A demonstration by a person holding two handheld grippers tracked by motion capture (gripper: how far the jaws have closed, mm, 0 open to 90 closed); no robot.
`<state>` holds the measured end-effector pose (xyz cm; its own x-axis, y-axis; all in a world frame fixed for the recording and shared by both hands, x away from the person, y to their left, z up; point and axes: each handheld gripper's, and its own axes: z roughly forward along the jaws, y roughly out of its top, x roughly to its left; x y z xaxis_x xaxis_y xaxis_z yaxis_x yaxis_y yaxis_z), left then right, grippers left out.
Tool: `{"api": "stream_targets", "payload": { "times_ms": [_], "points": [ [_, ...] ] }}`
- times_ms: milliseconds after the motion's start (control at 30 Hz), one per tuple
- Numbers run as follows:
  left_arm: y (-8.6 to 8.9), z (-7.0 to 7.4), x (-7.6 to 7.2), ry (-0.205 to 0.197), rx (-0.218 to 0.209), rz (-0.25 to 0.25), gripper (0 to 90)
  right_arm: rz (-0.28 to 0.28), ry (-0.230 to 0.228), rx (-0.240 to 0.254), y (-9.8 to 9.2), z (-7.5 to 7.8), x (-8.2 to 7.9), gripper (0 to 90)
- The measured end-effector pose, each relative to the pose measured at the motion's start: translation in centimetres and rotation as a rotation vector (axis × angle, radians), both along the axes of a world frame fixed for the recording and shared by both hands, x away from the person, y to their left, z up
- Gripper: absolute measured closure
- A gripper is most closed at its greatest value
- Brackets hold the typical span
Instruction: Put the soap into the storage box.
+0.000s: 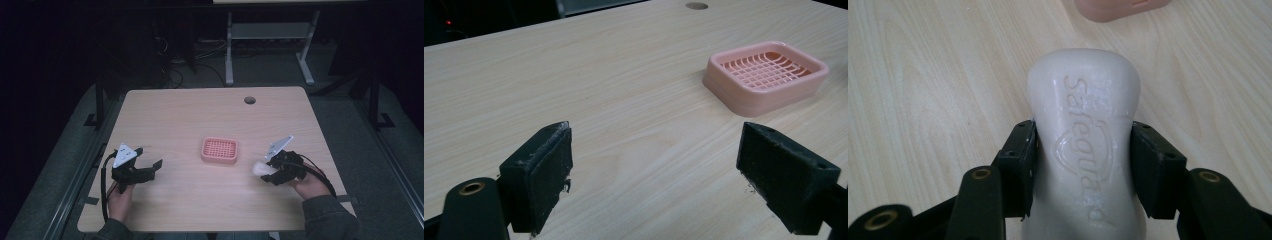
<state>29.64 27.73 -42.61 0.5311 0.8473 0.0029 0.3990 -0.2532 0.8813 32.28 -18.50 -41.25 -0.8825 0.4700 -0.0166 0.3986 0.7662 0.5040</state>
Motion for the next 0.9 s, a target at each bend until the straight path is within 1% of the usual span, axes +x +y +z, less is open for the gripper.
{"api": "stream_targets", "payload": {
  "times_ms": [100,167,233,333,367,400,467,500,533,600,633,700,800,900],
  "points": [
    [-0.1,0.0,0.0,-0.002,0.002,-0.001,14.6,0.009,-0.005,0.002,0.1,0.4,0.6,48.2],
    [0.0,0.0,0.0,-0.002,0.004,-0.005,14.6,0.012,0.000,0.008,0.2,0.5,0.7,48.2],
    [-0.1,0.1,0.0,-0.008,0.008,-0.003,14.6,0.022,-0.004,0.006,0.5,0.7,1.1,48.2],
    [-0.1,0.0,0.0,-0.002,0.002,-0.003,14.6,0.031,0.000,0.001,1.0,0.9,1.5,48.2],
    [-0.1,0.0,0.0,0.000,0.003,-0.002,14.6,0.036,0.003,-0.008,1.4,1.1,1.8,48.2],
    [-0.1,0.0,0.0,0.000,0.003,-0.001,14.6,0.036,0.003,-0.008,1.4,1.1,1.8,48.2],
    [0.0,0.1,0.0,-0.005,-0.001,0.001,14.6,0.052,0.000,-0.012,2.0,1.3,2.5,48.2],
    [0.0,0.1,0.0,-0.005,-0.001,0.001,14.6,0.052,0.000,-0.012,2.0,1.3,2.5,48.2],
    [0.0,0.1,0.0,-0.009,-0.006,0.004,14.5,0.061,-0.005,-0.018,2.5,1.5,2.9,48.2],
    [0.1,0.1,0.0,-0.008,-0.001,0.003,14.5,0.064,-0.009,-0.018,2.7,1.6,3.1,48.2],
    [0.2,0.1,0.0,-0.005,-0.005,0.005,14.6,0.074,-0.013,-0.008,3.1,1.8,3.4,48.2],
    [0.2,0.1,0.0,-0.005,-0.007,0.006,14.6,0.076,-0.008,0.000,3.3,2.0,3.6,48.2],
    [0.3,0.1,0.0,-0.005,-0.026,0.014,14.6,0.090,-0.016,-0.008,4.0,2.3,4.1,48.2],
    [0.3,0.1,0.0,-0.009,-0.018,0.015,14.6,0.098,-0.015,-0.005,4.5,2.5,4.5,48.2]
  ]
}}
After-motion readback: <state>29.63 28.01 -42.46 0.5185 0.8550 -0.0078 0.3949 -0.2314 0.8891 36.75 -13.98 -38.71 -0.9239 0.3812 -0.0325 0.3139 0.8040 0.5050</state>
